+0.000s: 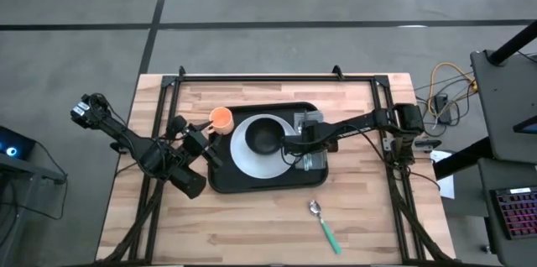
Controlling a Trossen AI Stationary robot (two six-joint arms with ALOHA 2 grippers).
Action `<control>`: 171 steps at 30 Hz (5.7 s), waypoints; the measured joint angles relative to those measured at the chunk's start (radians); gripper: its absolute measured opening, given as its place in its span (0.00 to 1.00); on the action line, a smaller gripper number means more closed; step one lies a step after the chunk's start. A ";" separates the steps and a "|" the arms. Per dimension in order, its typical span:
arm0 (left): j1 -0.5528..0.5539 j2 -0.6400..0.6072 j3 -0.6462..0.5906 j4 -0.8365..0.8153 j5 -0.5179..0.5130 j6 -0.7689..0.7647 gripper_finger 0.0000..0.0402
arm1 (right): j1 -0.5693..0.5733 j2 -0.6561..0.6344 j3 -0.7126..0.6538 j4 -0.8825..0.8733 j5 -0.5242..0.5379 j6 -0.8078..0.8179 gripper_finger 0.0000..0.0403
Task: Set up tray
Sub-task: Put the green knife on the gray napkin to the right of the green fork, then put the green spoon on the gray napkin to the right of the green knife
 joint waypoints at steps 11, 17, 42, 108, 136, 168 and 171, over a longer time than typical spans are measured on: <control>0.000 0.000 0.000 0.000 0.000 0.018 0.52 | 0.001 0.027 -0.003 0.005 -0.052 -0.007 0.09; 0.000 0.000 0.000 0.000 0.000 0.018 0.52 | 0.002 0.009 0.005 0.001 -0.066 -0.051 0.23; 0.000 0.000 -0.014 -0.014 0.032 0.019 0.52 | 0.557 -0.003 0.250 -0.269 -0.107 0.199 0.23; 0.000 0.000 -0.008 -0.007 0.076 0.029 0.52 | 0.057 0.133 0.463 -0.541 0.027 -0.243 0.05; 0.000 0.000 -0.009 -0.008 0.098 0.029 0.52 | -0.160 0.045 0.293 -0.304 -0.083 -0.396 0.05; 0.000 0.000 -0.009 -0.018 0.101 0.029 0.52 | -0.180 -0.013 0.024 -0.072 -0.224 -0.257 0.05; 0.000 0.000 -0.009 -0.018 0.103 0.029 0.52 | -0.180 -0.013 0.020 -0.075 -0.237 -0.238 0.05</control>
